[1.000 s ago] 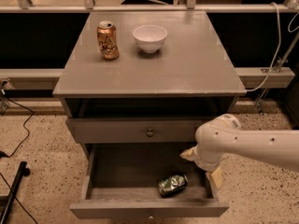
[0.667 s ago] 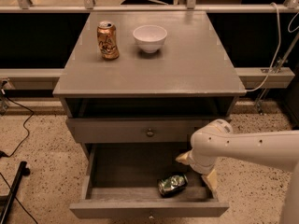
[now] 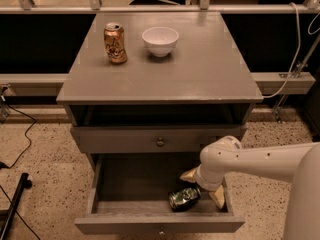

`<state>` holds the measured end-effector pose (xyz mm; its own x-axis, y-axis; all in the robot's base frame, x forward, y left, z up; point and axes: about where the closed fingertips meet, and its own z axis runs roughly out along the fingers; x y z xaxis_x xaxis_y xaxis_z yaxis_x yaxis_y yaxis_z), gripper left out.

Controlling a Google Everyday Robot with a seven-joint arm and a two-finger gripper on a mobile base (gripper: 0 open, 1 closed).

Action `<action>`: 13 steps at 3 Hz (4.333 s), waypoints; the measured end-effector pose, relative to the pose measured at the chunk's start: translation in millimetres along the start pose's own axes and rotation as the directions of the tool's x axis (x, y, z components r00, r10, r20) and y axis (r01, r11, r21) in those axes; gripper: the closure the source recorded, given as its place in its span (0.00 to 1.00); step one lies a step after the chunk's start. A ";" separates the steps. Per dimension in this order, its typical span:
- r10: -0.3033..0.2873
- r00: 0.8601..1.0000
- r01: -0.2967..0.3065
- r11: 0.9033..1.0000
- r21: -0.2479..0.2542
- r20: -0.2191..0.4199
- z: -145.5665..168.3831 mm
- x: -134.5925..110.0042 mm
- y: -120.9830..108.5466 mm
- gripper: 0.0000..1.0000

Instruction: Pick green can from middle drawer and place on counter

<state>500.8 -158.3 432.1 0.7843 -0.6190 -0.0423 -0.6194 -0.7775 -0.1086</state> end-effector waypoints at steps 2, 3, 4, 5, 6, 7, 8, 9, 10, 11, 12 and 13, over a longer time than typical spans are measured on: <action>-0.071 0.995 0.070 0.997 0.021 0.065 40.5 0.5 -8.8 0.00; -0.044 0.995 0.044 0.999 0.009 0.085 60.6 1.6 -9.5 0.00; -0.009 0.992 0.009 1.000 0.001 0.124 74.5 -0.6 -9.1 0.18; 0.029 0.976 -0.040 0.998 0.046 0.215 69.4 -5.6 -14.6 0.41; 0.000 0.943 -0.040 0.993 0.112 0.332 46.3 -22.0 -26.0 0.64; -0.032 0.913 -0.036 0.987 0.160 0.407 24.6 -34.6 -34.5 0.88; -0.062 0.905 -0.046 0.969 0.242 0.420 -13.7 -36.4 -34.1 1.00; -0.067 0.941 -0.056 0.936 0.348 0.331 -74.9 -37.4 -21.9 1.00; -0.025 0.986 -0.052 0.895 0.443 0.165 -144.7 -44.2 -3.3 1.00; 0.068 0.998 -0.053 0.858 0.511 -0.011 -217.2 -40.7 3.1 1.00; 0.174 0.970 -0.048 0.825 0.563 -0.172 -319.1 -23.4 -5.6 1.00; 0.189 0.961 -0.037 0.815 0.579 -0.204 -386.4 -3.6 -16.1 1.00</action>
Offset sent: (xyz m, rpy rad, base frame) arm 0.0158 0.0134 -0.0696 0.0745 0.0660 0.0666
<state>494.7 -186.6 817.7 0.6296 -0.7640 0.1411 -0.5142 -0.5459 -0.6616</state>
